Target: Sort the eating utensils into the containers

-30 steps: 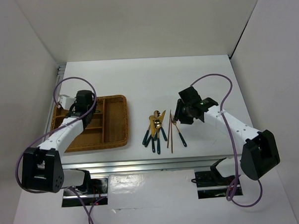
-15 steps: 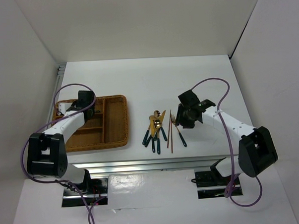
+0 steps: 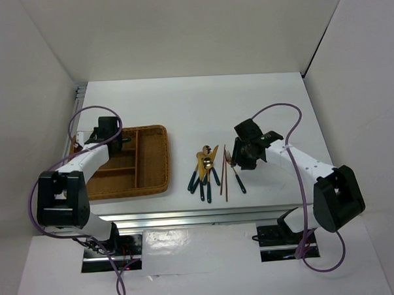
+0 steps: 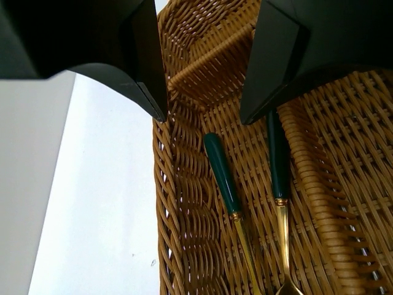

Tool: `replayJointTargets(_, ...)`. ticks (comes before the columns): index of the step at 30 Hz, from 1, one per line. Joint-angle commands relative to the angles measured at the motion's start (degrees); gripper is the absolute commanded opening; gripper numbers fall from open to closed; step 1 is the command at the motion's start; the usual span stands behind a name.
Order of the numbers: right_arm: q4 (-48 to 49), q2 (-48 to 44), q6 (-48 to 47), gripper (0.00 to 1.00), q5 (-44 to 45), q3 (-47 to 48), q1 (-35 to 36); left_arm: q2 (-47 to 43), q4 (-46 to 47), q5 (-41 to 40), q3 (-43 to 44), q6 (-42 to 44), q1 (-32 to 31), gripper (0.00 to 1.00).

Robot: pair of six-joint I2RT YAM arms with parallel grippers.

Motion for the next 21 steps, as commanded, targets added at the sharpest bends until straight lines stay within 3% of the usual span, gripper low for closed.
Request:
replayJointTargets(1, -0.3, 0.1, 0.0, 0.50, 0.5, -0.4, -0.4, -1.5, -0.5, 2.7, 2.5, 4.1, 1.0, 0.64)
replayJointTargets(4, -0.3, 0.1, 0.0, 0.50, 1.1, -1.8, -0.9, -5.2, 0.9, 5.9, 2.0, 9.5, 1.0, 0.64)
replayJointTargets(8, -0.3, 2.1, -0.5, 0.48, 1.7, -2.4, -0.9, -10.2, 5.0, 13.6, 4.0, 29.0, 1.0, 0.67)
replayJointTargets(11, 0.2, 3.3, -1.6, 0.47, 1.7, -2.4, -0.9, -13.7, 8.2, 21.6, 4.8, 39.0, 1.0, 0.71)
replayJointTargets(17, 2.8, 5.9, -4.2, 0.44, 2.0, -1.2, -0.9, -15.4, 7.4, 33.7, 7.9, 46.9, 1.0, 0.74)
replayJointTargets(21, 2.8, 7.7, -5.3, 0.44, 3.8, -0.7, -0.9, -15.9, 5.1, 36.5, 8.5, 50.3, 1.0, 0.77)
